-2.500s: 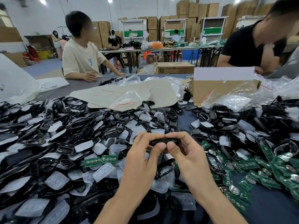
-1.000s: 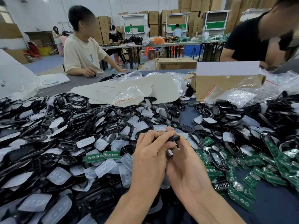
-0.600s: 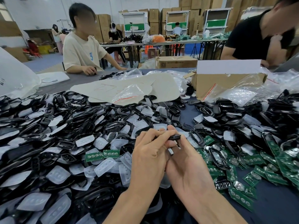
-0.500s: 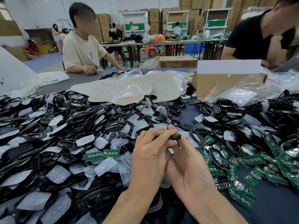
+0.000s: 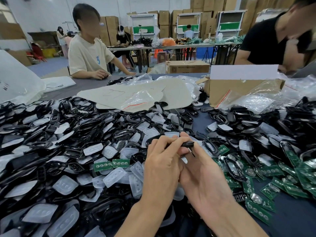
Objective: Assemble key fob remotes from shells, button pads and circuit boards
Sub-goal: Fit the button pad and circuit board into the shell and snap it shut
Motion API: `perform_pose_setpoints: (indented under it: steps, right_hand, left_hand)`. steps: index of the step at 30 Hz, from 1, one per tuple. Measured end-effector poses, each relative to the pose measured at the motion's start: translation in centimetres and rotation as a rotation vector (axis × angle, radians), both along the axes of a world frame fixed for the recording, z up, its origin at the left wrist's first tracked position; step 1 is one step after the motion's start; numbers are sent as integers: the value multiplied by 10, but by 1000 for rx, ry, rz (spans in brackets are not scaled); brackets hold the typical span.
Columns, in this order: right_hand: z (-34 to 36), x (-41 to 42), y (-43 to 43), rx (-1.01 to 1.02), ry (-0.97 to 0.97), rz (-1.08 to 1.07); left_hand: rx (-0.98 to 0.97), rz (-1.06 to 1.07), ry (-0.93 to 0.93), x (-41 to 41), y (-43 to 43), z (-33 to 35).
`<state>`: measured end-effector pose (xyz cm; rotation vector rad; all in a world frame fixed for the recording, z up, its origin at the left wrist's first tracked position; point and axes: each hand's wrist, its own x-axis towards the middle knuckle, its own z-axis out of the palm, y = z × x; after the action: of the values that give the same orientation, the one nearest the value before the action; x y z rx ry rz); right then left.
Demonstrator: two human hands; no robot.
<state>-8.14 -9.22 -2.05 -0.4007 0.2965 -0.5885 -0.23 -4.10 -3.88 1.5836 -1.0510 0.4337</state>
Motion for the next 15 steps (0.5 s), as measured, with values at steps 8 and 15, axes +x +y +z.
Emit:
perform_pose_setpoints:
  steps: [8, 15]
  right_hand:
    - [1, 1, -4, -193, 57, -10]
    - [-7, 3, -11, -662, 228, -44]
  left_hand:
    - [-4, -86, 113, 4, 3, -1]
    - [-127, -206, 577, 8, 10, 13]
